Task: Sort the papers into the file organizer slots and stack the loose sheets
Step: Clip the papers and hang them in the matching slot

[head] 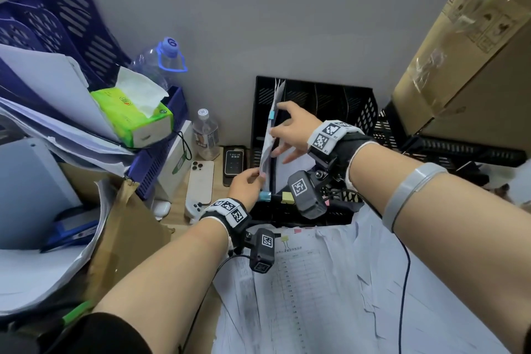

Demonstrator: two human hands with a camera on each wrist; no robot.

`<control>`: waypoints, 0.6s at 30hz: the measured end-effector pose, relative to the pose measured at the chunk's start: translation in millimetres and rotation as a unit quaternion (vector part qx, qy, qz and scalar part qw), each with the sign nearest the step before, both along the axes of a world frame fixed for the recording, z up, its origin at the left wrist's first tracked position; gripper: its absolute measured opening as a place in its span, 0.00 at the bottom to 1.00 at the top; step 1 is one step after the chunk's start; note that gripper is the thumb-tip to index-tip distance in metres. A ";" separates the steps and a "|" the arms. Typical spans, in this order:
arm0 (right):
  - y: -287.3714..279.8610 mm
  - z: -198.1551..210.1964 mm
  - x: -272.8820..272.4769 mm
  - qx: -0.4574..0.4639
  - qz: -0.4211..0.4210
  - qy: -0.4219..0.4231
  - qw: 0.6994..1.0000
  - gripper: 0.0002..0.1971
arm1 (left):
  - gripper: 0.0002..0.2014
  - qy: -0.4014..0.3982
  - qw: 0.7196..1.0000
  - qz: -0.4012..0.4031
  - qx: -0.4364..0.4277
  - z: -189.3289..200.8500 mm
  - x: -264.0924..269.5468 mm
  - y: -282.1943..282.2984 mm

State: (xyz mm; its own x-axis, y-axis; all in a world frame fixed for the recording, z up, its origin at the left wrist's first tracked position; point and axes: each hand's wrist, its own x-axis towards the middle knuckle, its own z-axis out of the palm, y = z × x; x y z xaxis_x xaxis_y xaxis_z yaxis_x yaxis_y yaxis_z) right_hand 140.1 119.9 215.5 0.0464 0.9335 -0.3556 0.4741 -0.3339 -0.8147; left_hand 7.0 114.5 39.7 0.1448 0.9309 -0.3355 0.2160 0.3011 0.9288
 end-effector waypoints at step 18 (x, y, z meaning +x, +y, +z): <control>-176.0 -225.7 98.3 -0.294 0.029 -0.184 0.938 0.25 | 0.12 0.251 0.948 -0.016 -0.196 -84.7 -10.3 -149.4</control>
